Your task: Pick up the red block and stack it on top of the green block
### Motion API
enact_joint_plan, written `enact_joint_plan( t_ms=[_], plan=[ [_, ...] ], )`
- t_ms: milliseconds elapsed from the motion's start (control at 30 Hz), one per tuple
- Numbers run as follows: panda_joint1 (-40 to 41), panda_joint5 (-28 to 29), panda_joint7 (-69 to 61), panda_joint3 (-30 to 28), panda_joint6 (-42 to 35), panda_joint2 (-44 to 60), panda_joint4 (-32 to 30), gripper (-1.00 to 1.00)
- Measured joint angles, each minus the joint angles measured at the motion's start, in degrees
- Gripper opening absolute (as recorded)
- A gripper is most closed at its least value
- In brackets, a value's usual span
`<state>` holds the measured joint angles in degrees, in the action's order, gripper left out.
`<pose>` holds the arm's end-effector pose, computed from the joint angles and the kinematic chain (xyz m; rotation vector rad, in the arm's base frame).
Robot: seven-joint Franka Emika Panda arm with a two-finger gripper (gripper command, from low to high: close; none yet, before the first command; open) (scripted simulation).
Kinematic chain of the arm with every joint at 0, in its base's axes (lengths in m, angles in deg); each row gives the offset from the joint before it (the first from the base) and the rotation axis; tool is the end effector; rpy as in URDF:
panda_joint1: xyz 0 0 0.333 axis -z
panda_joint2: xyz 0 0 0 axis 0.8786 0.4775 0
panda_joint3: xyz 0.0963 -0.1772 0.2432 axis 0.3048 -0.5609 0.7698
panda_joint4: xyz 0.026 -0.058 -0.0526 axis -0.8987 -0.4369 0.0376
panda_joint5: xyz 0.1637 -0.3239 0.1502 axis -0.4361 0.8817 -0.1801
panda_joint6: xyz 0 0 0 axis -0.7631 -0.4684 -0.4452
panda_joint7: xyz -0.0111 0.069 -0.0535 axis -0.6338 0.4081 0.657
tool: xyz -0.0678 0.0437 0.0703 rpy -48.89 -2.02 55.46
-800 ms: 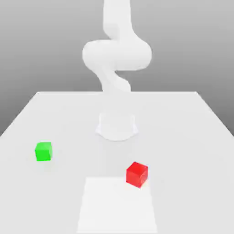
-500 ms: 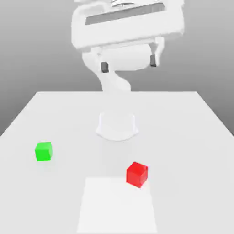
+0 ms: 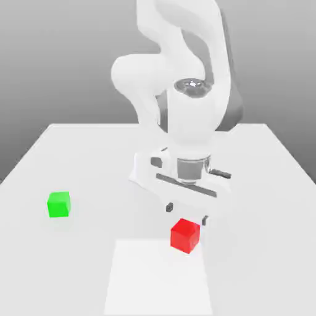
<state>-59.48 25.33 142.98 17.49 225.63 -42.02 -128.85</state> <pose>0.3215 0.0633 0.1910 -2.4350 1.9739 0.0010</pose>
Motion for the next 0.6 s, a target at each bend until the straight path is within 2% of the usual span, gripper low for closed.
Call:
enact_joint_plan(
  t_ms=[167, 300, 333, 533, 600],
  plan=[
    [-0.9, 7.2, 4.9, -3.1, 5.4, 6.3, 0.8, 0.0],
    [-6.9, 12.2, 8.9, -10.2, 9.9, 11.4, 1.3, 0.0],
    [-8.0, 12.6, 9.2, -11.3, 10.6, 12.2, 1.3, -1.0],
    [-8.6, 12.9, 9.5, -11.9, 11.1, 12.6, 1.3, -1.0],
    [-7.2, 11.9, 8.6, -10.3, 9.9, 11.4, 1.3, -1.0]
  ],
)
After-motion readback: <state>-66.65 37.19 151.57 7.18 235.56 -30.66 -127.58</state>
